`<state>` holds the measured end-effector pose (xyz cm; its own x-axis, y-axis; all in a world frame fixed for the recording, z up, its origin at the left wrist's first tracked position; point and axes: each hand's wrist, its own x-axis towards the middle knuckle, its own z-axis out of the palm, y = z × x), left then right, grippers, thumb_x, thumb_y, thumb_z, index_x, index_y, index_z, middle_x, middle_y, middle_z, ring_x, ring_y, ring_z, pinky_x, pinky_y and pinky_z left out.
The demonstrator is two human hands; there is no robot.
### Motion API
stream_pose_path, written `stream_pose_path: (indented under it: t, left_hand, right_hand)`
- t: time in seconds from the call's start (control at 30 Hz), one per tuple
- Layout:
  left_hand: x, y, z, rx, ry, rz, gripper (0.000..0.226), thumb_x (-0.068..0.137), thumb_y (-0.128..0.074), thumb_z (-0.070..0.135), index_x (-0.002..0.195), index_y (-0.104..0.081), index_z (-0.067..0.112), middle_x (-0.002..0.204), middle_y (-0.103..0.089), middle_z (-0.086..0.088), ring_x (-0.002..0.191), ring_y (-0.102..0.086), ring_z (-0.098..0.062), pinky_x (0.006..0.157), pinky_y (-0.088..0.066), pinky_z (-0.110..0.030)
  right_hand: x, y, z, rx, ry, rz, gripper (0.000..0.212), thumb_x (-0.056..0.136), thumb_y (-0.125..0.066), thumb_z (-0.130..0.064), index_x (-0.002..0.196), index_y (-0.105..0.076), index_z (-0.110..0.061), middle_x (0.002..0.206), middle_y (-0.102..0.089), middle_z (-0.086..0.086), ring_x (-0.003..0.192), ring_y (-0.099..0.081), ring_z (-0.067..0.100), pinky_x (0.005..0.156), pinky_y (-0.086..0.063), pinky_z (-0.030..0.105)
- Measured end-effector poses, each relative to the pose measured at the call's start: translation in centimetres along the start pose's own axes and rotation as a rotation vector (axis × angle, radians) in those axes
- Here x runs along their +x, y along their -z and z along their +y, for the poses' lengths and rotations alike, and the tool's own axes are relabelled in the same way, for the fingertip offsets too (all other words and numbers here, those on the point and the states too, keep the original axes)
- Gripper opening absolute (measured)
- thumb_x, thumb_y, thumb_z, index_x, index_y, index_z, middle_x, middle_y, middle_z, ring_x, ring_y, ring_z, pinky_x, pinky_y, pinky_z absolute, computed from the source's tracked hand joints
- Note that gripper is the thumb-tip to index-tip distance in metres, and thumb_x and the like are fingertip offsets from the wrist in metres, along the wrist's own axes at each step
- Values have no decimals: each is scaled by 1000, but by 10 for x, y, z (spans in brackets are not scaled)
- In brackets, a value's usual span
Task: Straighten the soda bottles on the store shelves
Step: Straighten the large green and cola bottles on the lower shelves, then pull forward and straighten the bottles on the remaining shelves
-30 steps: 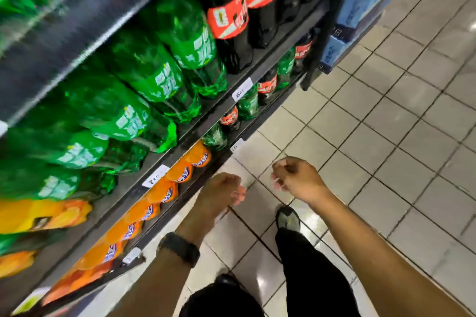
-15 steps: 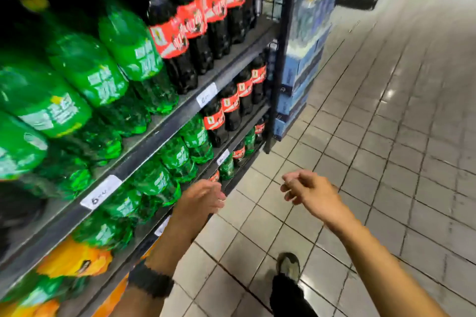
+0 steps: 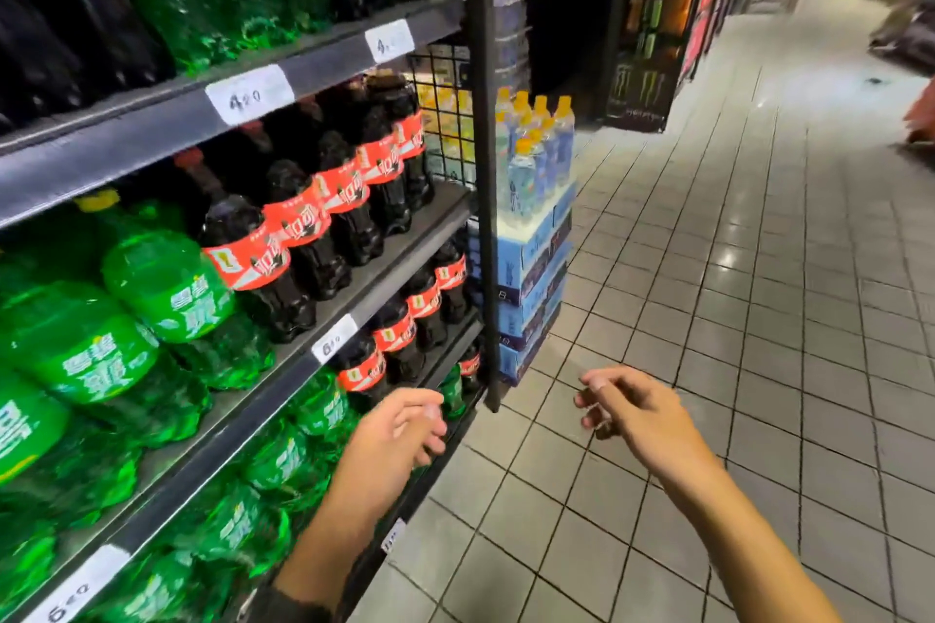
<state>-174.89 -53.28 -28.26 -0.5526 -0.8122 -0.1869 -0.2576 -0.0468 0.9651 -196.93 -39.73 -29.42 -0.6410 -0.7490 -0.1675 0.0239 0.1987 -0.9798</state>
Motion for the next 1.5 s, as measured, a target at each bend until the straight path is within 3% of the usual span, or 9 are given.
stream_pose_path:
  t: [0.13, 0.47, 0.6, 0.77, 0.97, 1.1, 1.27, 1.37, 1.5]
  left_hand:
    - [47, -56, 12, 72, 103, -44, 13, 93, -52, 1, 103, -61, 3, 76, -63, -11, 53, -55, -8, 44, -37, -16]
    - [135, -166, 25, 175, 282, -34, 17, 96, -50, 8, 99, -62, -3, 79, -65, -16, 59, -60, -14, 49, -45, -18]
    - [187, -198, 22, 354, 283, -218, 17, 97, -54, 20, 96, -64, 6, 80, -68, -6, 75, -62, -21, 64, -46, -28]
    - [278, -234, 11, 932, 201, -624, 10, 92, -55, 43, 98, -57, 36, 95, -65, 18, 84, -60, -4, 73, -45, -21]
    - [422, -352, 4, 1187, 76, -828, 42, 93, -51, 46, 124, -52, 18, 115, -63, -1, 93, -59, -15, 81, -46, -25]
    - [524, -440, 28, 1308, -86, -918, 49, 96, -45, 44, 137, -45, 17, 135, -54, -6, 122, -50, -23, 96, -38, -28]
    - [619, -545, 87, 1086, -329, -861, 37, 94, -49, 43, 125, -54, 25, 113, -65, 3, 104, -60, -15, 86, -46, -28]
    - [650, -609, 125, 716, -307, -842, 24, 94, -53, 39, 115, -59, 30, 103, -67, 10, 90, -64, -6, 77, -50, -21]
    - [701, -681, 151, 475, -148, -894, 15, 94, -56, 30, 107, -63, 26, 92, -71, 7, 83, -68, -5, 77, -52, -17]
  right_hand:
    - [54, 47, 5, -66, -85, -35, 18, 95, -55, -22, 95, -66, -8, 88, -70, 11, 70, -65, 20, 61, -52, 26]
    - [164, 174, 16, -178, -139, -1, 18, 96, -52, -28, 99, -66, -16, 90, -72, 1, 77, -69, 15, 74, -56, 33]
    - [211, 211, 13, -260, -76, 14, 18, 96, -51, -29, 98, -65, -18, 89, -70, -3, 75, -68, 11, 74, -57, 32]
    - [272, 267, 21, -535, 8, -33, 19, 95, -49, -37, 101, -63, -26, 92, -65, -11, 83, -64, 7, 73, -52, 26]
    - [364, 341, 60, -825, -196, -160, 27, 95, -50, -39, 110, -62, -21, 106, -65, -4, 91, -60, 14, 82, -52, 33]
    - [421, 387, 66, -852, -369, -200, 31, 96, -46, -40, 115, -60, -20, 111, -65, -1, 97, -60, 16, 86, -50, 34]
    - [472, 450, 81, -900, -519, -153, 27, 97, -46, -37, 115, -59, -22, 109, -63, -4, 95, -60, 14, 86, -49, 32]
    - [503, 485, 88, -433, -506, 220, 12, 95, -53, -27, 94, -65, -23, 79, -69, -9, 67, -65, 6, 72, -54, 31]
    - [563, 532, 101, -87, -566, 437, 13, 94, -55, -19, 94, -67, -15, 80, -73, 2, 68, -70, 20, 66, -55, 34]
